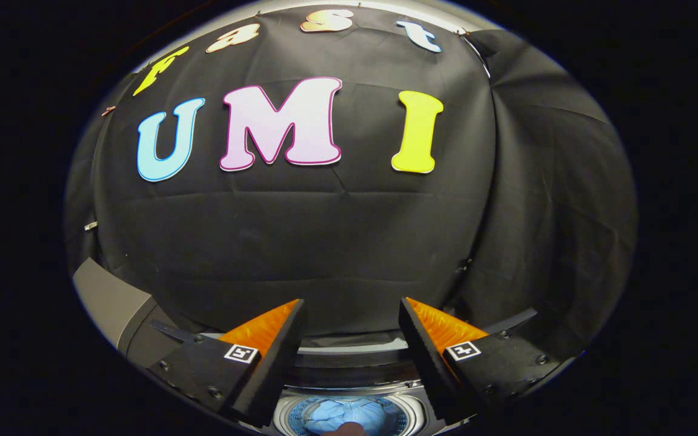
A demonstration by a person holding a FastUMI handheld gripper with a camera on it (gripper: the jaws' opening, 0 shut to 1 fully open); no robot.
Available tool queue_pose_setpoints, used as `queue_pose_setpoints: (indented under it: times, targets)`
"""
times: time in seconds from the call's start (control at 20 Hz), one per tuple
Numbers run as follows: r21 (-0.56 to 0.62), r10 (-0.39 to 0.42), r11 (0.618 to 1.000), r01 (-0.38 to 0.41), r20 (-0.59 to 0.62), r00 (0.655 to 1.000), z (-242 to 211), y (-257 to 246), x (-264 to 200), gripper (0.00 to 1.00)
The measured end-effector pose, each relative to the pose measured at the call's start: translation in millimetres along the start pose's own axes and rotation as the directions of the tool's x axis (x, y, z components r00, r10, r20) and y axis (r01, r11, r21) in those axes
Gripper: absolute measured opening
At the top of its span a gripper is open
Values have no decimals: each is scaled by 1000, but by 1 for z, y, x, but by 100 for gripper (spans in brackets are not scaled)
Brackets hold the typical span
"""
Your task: Put the clothes into the washing machine and then close the washing machine lid.
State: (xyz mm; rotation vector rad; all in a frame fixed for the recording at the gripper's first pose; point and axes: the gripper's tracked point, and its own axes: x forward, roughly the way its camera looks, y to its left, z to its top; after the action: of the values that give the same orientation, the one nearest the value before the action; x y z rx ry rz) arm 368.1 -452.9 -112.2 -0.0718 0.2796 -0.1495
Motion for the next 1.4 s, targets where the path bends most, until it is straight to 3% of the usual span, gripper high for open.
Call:
queue_pose_setpoints:
  times: [1.15, 1.3, 1.4]
  targets:
    - [24, -21, 1000, 18, 128, 992, 5, -1, -5, 97]
    - [25, -67, 998, 65, 98, 993, -33, -7, -22, 96]
    - [-20, -118, 993, 117, -41, 992, -92, -11, -51, 96]
